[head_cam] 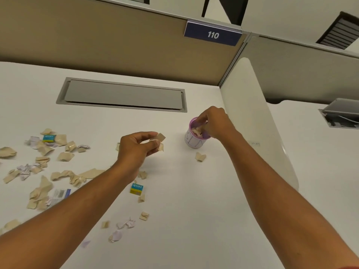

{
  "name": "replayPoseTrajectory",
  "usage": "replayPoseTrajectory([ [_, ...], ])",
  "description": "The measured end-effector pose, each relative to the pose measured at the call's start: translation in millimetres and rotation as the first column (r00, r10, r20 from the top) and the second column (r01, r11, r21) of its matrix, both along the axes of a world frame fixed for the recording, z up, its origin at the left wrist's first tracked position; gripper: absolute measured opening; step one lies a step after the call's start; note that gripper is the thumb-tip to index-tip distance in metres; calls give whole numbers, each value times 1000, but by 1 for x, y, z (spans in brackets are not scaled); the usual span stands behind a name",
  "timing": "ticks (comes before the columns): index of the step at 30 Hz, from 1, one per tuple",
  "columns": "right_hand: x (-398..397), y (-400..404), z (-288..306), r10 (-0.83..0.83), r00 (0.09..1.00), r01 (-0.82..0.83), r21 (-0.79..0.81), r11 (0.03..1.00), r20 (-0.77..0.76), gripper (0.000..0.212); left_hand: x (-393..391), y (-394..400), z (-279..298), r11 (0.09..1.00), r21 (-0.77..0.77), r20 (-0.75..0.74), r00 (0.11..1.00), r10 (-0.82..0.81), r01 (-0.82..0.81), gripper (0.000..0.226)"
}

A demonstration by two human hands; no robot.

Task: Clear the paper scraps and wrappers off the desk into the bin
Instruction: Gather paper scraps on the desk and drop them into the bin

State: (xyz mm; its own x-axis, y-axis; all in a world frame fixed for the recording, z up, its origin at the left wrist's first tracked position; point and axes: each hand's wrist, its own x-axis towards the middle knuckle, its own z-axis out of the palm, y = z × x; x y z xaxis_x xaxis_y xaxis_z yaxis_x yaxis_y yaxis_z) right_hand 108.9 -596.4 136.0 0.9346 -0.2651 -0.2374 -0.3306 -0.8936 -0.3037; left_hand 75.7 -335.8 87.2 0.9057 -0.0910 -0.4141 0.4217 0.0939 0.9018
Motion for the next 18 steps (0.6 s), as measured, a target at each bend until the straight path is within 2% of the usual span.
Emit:
replayPoseTrajectory([
  [2, -13, -6, 5, -125, 979, 105, 122, 987, 163, 25, 4, -13, 7, 999, 38, 44, 998, -35, 33, 24],
  [5, -52, -13, 5, -323, 880, 208, 329, 921, 347, 14, 15, -41, 21, 982, 145, 153, 978, -140, 118, 24],
  [8, -99, -6, -17, -491, 803, 308, 471, 827, 338, 11, 29, -75, 35, 933, 279, 275, 912, -304, 227, 22],
  [10, -126, 5, -41, -529, 808, 358, 495, 791, 261, 11, 38, -99, 41, 865, 418, 358, 825, -436, 276, 20],
  [12, -147, 18, -65, -518, 839, 382, 495, 781, 170, 10, 47, -121, 44, 760, 588, 393, 723, -568, 278, 18],
  [14, -161, 28, -83, -503, 854, 383, 492, 782, 134, 11, 53, -140, 42, 624, 736, 368, 621, -692, 261, 20],
  [18, -173, 39, -99, -498, 859, 380, 499, 779, 122, 13, 59, -162, 37, 275, 938, 173, 399, -901, 213, 25],
])
